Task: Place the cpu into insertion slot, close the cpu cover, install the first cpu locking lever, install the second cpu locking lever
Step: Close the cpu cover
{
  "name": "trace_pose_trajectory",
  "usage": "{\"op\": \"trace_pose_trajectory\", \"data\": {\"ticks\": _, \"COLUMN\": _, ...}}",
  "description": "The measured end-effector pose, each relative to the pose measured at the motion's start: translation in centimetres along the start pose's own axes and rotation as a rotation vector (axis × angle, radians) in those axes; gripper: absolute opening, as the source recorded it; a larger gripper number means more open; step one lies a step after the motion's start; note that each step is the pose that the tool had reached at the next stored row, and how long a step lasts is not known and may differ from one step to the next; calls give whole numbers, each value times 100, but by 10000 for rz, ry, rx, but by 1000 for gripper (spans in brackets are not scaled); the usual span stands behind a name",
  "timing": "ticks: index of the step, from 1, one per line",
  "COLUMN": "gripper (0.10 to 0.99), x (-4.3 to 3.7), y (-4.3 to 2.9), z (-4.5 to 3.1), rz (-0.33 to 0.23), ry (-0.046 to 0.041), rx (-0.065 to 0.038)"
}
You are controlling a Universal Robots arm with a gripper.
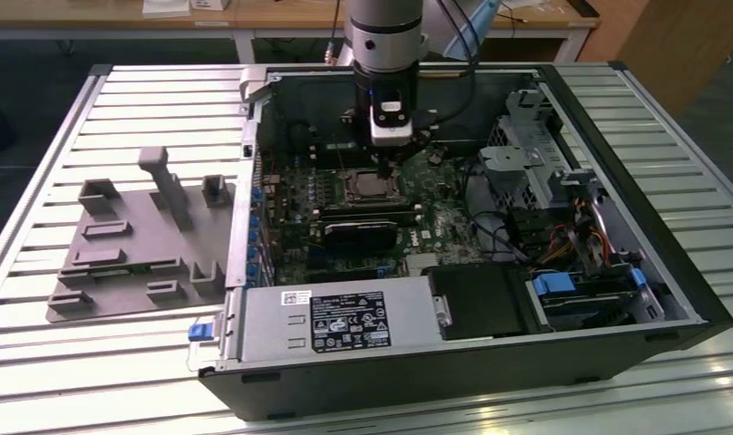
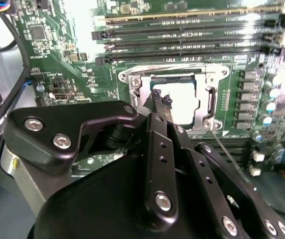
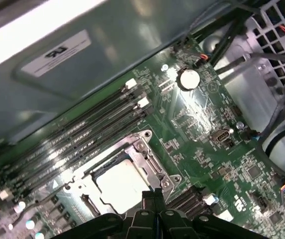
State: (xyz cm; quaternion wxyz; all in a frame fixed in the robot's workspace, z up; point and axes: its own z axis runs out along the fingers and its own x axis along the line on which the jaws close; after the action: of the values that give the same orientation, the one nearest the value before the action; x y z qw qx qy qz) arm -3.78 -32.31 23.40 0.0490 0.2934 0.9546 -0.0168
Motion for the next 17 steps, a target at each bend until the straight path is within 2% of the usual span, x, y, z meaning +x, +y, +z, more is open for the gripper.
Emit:
{"op": "trace_pose_trajectory", "data": {"ticks": 5, "gripper": 102, "x": 23, "y": -16, "z": 4, "rz": -491, "ry": -61, "rx": 40}}
{"op": "trace_pose_trajectory", "data": {"ticks": 17, "gripper": 102, "x": 87, "y": -50, "z": 25, "rz": -1477, "ry": -108, "rx": -5}}
